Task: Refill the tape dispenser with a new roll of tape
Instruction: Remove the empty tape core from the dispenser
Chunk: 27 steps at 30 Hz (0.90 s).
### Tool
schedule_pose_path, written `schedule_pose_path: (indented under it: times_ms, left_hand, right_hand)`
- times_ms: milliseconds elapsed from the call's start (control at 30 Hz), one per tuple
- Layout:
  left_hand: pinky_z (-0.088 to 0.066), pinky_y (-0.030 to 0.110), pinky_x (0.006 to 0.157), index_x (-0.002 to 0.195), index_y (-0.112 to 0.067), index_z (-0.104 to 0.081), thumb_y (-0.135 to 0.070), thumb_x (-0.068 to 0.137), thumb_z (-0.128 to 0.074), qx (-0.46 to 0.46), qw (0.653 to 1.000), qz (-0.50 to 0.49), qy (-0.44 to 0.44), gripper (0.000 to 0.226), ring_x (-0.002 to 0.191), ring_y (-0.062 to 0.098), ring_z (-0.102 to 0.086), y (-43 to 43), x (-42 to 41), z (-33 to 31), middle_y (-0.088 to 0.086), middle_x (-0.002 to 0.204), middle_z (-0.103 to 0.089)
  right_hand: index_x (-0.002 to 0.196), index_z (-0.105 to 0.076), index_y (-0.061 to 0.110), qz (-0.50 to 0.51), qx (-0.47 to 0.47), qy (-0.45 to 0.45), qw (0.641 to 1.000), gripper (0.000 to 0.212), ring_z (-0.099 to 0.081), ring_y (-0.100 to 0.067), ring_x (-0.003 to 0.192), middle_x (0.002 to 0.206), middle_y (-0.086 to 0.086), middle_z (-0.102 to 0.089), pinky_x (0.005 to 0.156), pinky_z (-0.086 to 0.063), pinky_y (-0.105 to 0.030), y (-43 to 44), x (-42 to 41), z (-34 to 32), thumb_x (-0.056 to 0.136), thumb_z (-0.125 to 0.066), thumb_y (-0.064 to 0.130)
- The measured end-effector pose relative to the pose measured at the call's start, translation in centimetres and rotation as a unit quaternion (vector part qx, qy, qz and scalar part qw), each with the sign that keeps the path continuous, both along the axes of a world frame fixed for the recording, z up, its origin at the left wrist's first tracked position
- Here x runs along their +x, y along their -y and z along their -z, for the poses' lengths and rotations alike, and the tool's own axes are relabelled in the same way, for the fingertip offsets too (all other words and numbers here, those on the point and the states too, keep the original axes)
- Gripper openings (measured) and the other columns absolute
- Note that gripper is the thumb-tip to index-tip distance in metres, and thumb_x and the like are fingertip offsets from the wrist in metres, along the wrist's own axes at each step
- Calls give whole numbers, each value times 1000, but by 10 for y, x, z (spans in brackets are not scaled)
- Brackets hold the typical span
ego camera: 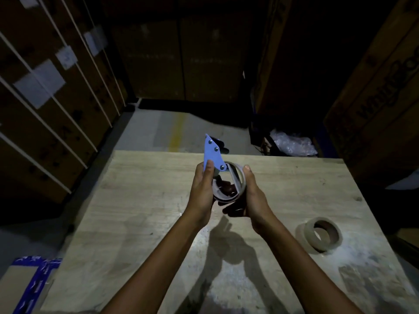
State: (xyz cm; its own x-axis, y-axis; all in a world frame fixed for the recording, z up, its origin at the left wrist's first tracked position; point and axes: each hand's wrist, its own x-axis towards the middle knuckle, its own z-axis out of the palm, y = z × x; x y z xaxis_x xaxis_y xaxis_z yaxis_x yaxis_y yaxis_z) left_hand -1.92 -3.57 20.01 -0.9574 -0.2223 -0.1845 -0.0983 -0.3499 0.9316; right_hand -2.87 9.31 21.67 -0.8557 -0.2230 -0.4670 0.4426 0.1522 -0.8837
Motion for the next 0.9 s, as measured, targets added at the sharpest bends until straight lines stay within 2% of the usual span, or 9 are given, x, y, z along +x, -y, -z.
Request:
schedule_pose_path:
  times_ms: [67, 167, 267, 333, 433, 600, 700, 767, 900]
  left_hand:
    - [-57, 32, 78, 122, -18, -55, -50, 100, -43, -5, 1000, -14, 1, 41, 93, 20, -67, 2, 3, 1, 3, 117, -66]
    - [-48, 48, 97, 122, -24, -52, -60, 95, -45, -22, 999, -33, 5, 45, 102, 26, -59, 4, 5, 0, -4, 107, -61]
    - [-45, 44, 87, 122, -28, -47, -59, 97, -42, -31, 998, -54, 19, 41, 88, 22, -51, 8, 5, -2, -3, 96, -58]
    - [-46, 45, 93, 119, -32, -48, -67, 94, -39, -25, 998, -49, 40, 43, 99, 25, -57, 10, 6, -2, -2, 113, -63]
    - [-42, 54, 109, 124, -35, -55, -86, 77, -40, 14, 997, -30, 73, 71, 121, 23, -61, 13, 8, -5, -2, 129, -66]
    - [-54, 45, 91, 123, -22, -56, -64, 99, -16, 58, 996, -20, 64, 63, 89, 19, -74, 22, 13, -13, -1, 93, -79]
    - [-54, 47, 90, 125, -19, -57, -66, 98, -13, 50, 996, -15, 69, 69, 97, 28, -71, 25, 16, -18, 9, 103, -76]
    - [-55, 43, 81, 124, -18, -61, -66, 98, -14, 26, 997, -11, 72, 72, 102, 30, -67, 26, 14, -18, 13, 115, -72]
    - [-52, 30, 76, 109, -20, -71, -54, 103, -23, -82, 995, -25, 43, 59, 99, 20, -67, 25, 12, -23, 5, 109, -74]
  right_hand:
    - [88, -76, 12, 32, 72, -60, 995, 89, -74, -25, 71, 79, -11, -76, 73, -62, -41, 8, 1, 2, 89, -15, 77]
    - [84, -71, 21, 117, 106, -158, 975, 82, -70, -25, 78, 81, -7, -74, 78, -58, -51, 19, 3, 10, 81, -18, 83]
    - [93, -69, 27, 178, 1, -149, 973, 57, -70, -25, 84, 85, -5, -72, 74, -56, -41, 26, 3, 8, 91, -32, 71]
    - [100, -73, 26, 157, -86, -116, 977, 47, -69, -23, 77, 82, -5, -71, 70, -54, -34, 31, 3, 4, 96, -41, 60]
    - [100, -75, 16, 172, -151, -73, 971, 38, -59, -16, 61, 71, -4, -59, 61, -50, -29, 41, 4, 4, 95, -53, 47]
    - [78, -72, 17, 259, -202, -4, 945, 27, -45, -11, 50, 61, 0, -47, 52, -39, -25, 50, 3, 1, 92, -63, 38]
    - [81, -70, 15, 279, -226, 10, 933, 26, -43, -11, 48, 61, 1, -44, 49, -40, -23, 50, 3, -1, 92, -63, 37]
    - [81, -70, 15, 294, -224, 8, 929, 25, -43, -9, 47, 61, 1, -44, 47, -40, -22, 49, 3, -4, 92, -63, 36]
    - [77, -71, 16, 319, -155, -84, 931, 26, -47, -11, 61, 64, 5, -49, 56, -40, -28, 47, 2, -4, 91, -64, 36]
